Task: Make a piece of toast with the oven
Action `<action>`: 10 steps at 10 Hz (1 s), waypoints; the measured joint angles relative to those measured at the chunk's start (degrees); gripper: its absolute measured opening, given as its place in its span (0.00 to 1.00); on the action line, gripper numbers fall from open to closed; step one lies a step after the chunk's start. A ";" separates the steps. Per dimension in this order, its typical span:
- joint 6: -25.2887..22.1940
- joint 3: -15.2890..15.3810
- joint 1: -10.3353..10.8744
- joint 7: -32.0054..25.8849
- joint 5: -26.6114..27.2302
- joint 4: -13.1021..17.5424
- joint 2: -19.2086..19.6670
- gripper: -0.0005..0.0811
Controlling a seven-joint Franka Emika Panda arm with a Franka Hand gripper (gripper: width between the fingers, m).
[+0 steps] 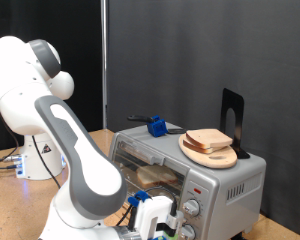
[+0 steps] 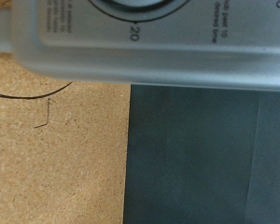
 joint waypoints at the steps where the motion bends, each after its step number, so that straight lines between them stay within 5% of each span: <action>1: 0.59 0.39 0.14 -0.24 0.29 -0.56 0.00 1.00; 7: 4.05 1.51 0.56 -0.50 2.09 -2.49 -0.01 1.00; 8: 4.06 1.68 0.61 -0.50 2.09 -2.83 0.00 0.88; 9: 4.15 1.82 0.64 -0.50 2.10 -3.03 0.00 0.88; 10: 4.26 1.89 0.62 -0.50 2.22 -3.14 -0.01 0.67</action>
